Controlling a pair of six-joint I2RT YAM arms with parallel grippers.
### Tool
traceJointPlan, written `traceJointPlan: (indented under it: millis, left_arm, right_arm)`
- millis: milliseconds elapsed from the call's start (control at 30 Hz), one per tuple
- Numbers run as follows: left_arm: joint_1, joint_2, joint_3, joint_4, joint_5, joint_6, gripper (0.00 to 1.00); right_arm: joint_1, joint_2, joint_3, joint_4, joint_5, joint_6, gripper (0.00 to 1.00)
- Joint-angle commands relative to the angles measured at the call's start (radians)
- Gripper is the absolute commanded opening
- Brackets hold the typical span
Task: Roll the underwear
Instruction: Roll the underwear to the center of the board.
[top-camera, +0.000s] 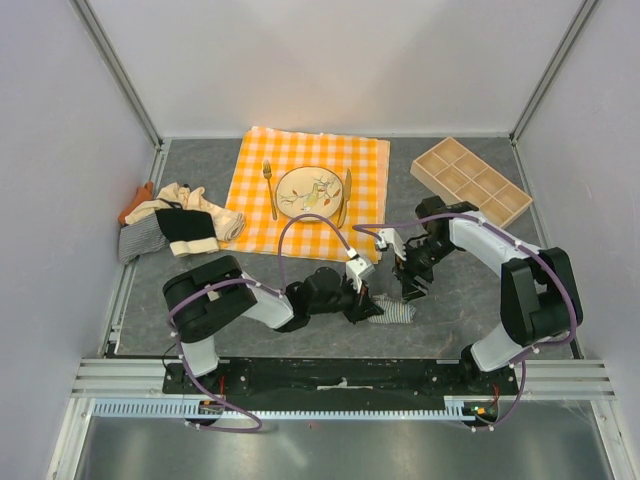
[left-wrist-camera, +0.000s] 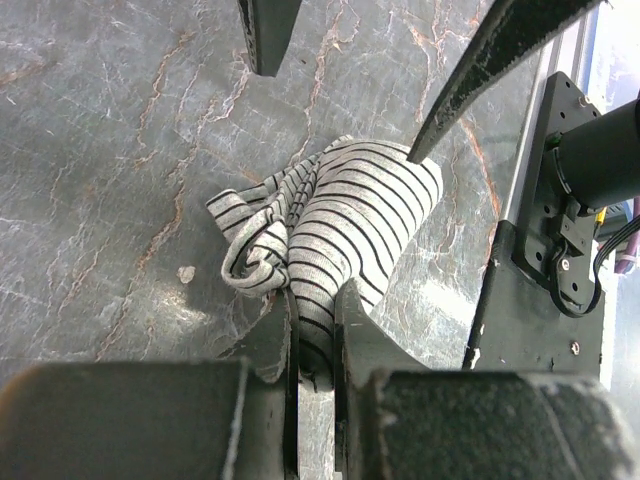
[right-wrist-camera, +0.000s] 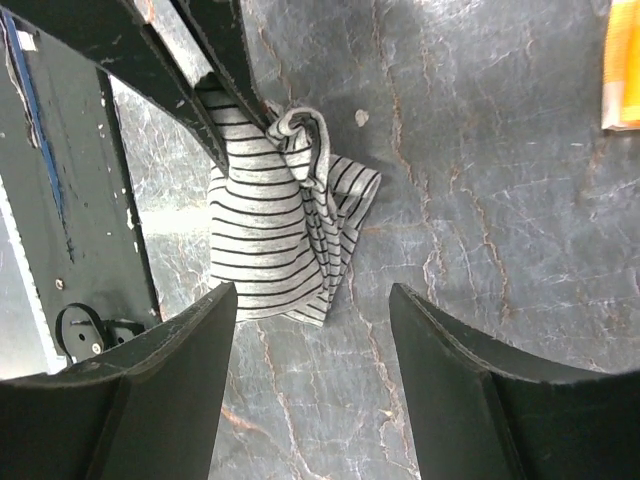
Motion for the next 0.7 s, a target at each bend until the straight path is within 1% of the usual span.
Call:
traceJointPlan:
  millis: [0, 167, 300, 500, 533, 667]
  left_arm:
    - [-0.016, 0.007, -0.046, -0.090, -0.026, 0.018, 0.02]
    - [-0.030, 0.004, -0.060, -0.077, -0.046, 0.021, 0.02]
    - [-0.053, -0.013, -0.065, -0.078, -0.103, 0.035, 0.02]
    - [-0.092, -0.024, -0.048, -0.115, -0.182, 0.066, 0.02]
    - [-0.099, -0.026, -0.045, -0.115, -0.189, 0.067, 0.02]
    - [-0.105, -0.026, -0.040, -0.127, -0.216, 0.070, 0.02]
  right_arm:
    - [-0.012, -0.022, 0.017, 0.035, -0.092, 0.026, 0.70]
    - [-0.011, -0.015, 0.004, 0.045, -0.157, 0.046, 0.75]
    - [-0.003, 0.017, -0.010, 0.053, -0.178, 0.074, 0.80]
    - [0.041, 0.120, 0.004, 0.036, -0.154, 0.089, 0.81]
    - [0.046, 0.131, 0.007, 0.036, -0.146, 0.092, 0.85]
    - [0.060, 0.165, 0.010, 0.028, -0.141, 0.089, 0.86]
